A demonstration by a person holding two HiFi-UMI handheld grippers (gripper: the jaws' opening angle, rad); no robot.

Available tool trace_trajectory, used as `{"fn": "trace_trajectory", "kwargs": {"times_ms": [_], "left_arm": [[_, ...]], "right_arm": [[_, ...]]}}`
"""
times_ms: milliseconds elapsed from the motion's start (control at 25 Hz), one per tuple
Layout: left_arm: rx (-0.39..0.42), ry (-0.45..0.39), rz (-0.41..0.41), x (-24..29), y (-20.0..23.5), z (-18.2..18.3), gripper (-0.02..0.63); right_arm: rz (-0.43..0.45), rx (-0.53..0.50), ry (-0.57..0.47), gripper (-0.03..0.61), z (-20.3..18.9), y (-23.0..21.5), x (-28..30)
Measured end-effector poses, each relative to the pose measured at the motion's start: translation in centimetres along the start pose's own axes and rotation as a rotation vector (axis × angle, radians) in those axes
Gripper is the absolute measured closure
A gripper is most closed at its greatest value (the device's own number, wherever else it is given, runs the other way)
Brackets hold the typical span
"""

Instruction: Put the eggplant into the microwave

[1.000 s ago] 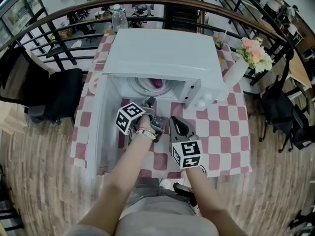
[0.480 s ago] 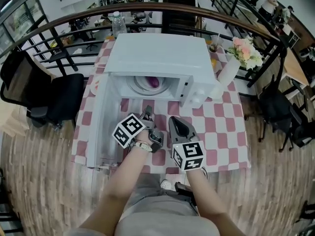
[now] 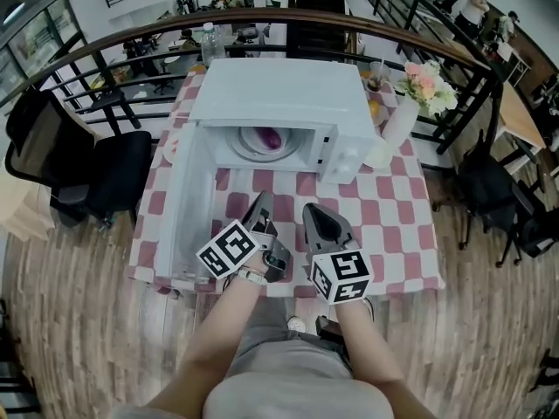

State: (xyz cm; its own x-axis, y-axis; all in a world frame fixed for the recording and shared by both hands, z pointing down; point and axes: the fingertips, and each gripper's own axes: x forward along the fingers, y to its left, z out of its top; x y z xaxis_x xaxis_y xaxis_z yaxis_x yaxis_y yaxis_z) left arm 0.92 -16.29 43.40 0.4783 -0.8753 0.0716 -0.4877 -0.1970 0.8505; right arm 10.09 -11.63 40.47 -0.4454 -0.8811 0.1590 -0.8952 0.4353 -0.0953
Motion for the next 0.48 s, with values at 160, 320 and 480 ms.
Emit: {"fn": "trace_trajectory", "kwargs": {"times_ms": [160, 320, 480], "left_arm": [[0.118, -0.002, -0.058, -1.2, -2.4, -0.2, 0.611], [0.196, -0.013, -0.105, -2.2, -4.5, -0.4, 0.612], [0.316, -0.010, -0.138, -3.3, -6.2, -1.2, 0.612]], "right_arm": [[0.013, -0.002, -0.021, 0.555, 0.4, 0.9, -1.1], [0.013, -0.010, -0.041, 0.554, 0.8, 1.4, -2.3], [0.030, -0.027, -0.075, 0.554, 1.7, 2.3, -3.1]]}}
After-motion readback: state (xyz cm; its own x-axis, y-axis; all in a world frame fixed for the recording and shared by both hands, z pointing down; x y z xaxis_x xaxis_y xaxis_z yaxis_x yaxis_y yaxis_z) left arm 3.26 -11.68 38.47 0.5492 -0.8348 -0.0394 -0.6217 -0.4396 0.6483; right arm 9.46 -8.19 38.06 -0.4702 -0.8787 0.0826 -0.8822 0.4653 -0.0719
